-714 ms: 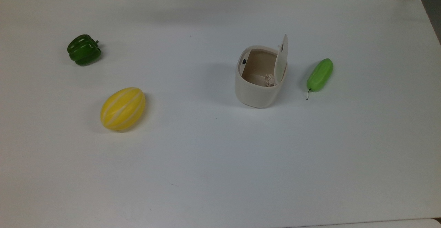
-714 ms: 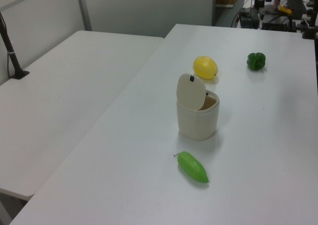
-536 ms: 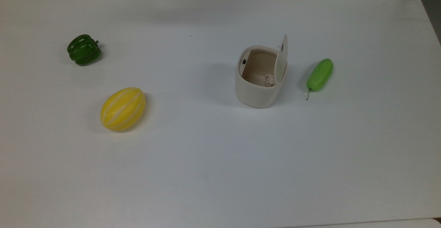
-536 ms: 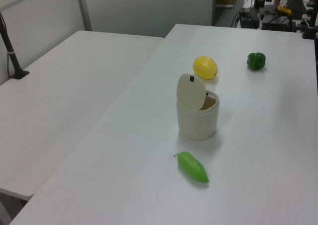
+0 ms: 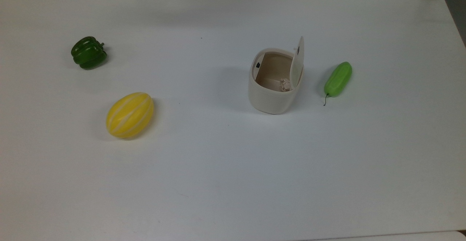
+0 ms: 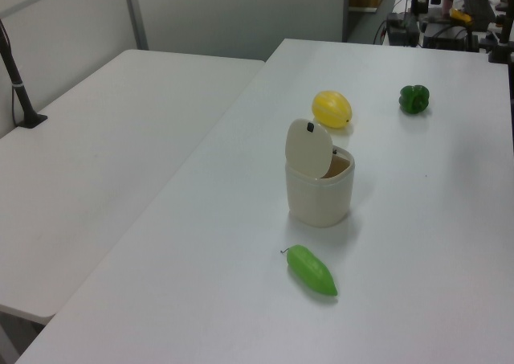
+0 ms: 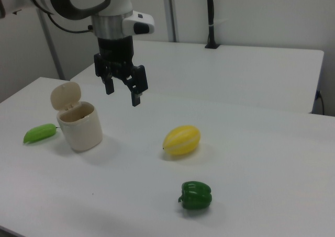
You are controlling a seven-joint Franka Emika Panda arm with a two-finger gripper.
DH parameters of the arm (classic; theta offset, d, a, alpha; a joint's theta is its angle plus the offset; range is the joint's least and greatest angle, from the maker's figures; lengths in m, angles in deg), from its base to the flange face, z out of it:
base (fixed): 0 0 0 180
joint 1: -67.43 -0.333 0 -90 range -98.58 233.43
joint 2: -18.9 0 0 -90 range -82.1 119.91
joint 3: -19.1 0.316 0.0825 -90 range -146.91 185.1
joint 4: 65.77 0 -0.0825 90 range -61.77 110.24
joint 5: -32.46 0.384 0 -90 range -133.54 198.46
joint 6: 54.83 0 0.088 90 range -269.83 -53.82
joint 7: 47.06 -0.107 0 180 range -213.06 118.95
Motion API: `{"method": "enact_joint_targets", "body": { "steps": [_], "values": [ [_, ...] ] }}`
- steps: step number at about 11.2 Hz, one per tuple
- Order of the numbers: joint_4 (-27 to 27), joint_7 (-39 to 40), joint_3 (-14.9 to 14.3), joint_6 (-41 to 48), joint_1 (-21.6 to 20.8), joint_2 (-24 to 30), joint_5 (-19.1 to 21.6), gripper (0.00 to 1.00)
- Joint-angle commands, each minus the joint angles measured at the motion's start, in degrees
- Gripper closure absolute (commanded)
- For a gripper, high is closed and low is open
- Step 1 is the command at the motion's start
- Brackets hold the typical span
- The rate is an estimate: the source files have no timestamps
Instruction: Close garbage bin
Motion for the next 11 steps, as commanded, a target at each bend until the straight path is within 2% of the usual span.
{"method": "enact_joint_targets", "body": {
  "steps": [1,9,10,11],
  "values": [
    [-0.1,0.1,-0.1,0.6,-0.1,0.2,0.2,0.00],
    [-1.3,0.0,0.7,0.4,-1.2,-1.8,0.8,0.00],
    [-1.4,0.1,0.7,0.3,-1.5,-2.4,0.7,0.12],
    [-2.3,0.1,0.7,-0.6,-1.5,-3.0,1.9,0.35]
  ]
}}
